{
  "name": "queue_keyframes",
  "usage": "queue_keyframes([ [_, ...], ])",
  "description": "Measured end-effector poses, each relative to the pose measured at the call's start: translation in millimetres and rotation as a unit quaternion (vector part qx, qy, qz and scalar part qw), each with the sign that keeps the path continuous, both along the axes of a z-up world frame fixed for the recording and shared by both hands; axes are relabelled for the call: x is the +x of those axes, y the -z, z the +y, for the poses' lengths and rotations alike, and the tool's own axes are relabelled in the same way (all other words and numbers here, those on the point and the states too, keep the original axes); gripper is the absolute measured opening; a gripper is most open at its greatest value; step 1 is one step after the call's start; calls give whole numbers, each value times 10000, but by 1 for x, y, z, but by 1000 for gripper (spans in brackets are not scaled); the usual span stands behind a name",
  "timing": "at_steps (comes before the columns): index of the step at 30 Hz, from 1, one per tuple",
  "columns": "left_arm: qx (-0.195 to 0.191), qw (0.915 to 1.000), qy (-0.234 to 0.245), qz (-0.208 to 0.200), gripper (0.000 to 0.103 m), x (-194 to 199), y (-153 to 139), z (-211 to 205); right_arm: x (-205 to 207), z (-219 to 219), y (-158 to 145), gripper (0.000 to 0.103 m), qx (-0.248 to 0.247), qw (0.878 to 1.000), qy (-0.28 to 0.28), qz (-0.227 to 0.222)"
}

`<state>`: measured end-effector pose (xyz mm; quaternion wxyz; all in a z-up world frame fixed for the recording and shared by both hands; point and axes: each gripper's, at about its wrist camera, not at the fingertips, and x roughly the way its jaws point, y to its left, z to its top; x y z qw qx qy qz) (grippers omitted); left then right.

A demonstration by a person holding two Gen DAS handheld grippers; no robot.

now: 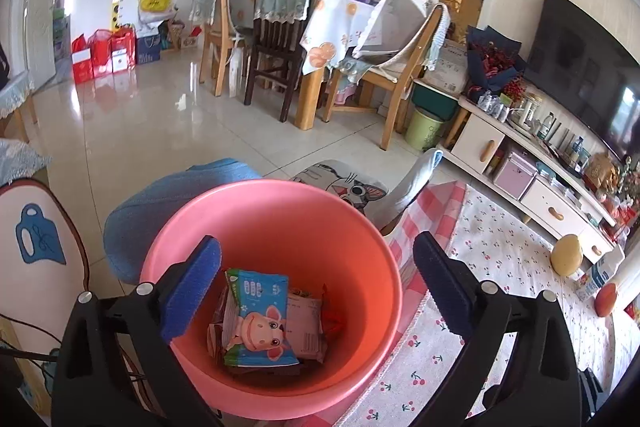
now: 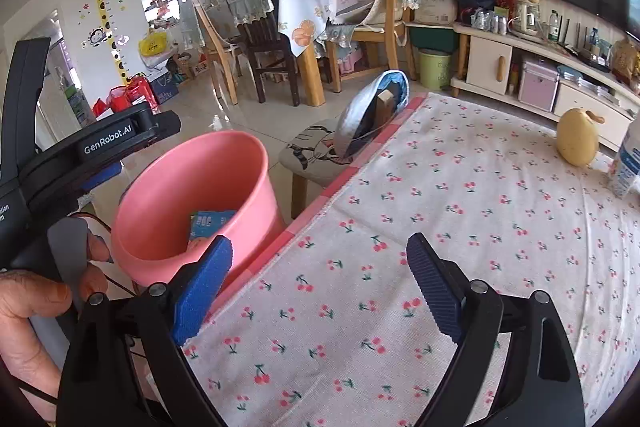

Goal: Collect trash

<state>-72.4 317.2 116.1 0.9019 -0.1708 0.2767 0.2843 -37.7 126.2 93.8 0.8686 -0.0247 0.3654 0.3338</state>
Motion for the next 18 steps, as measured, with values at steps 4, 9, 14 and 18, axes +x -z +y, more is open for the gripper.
queue_keyframes([
  [4, 245, 9996, 135, 29, 99, 3, -3, -17, -6, -16, -2, 89, -115, 9998, 118, -113],
  [9, 473, 9982, 373, 6, 99, 3, -7, -39, -16, -36, -5, 90, -300, 9987, 278, -318],
  [14, 695, 9956, 620, 76, 99, 4, -9, -62, -24, -59, -11, 91, -304, 9976, 467, -411],
  [18, 867, 9927, 835, 120, 99, 3, -9, -83, -30, -77, -14, 92, -327, 9962, 642, -485],
])
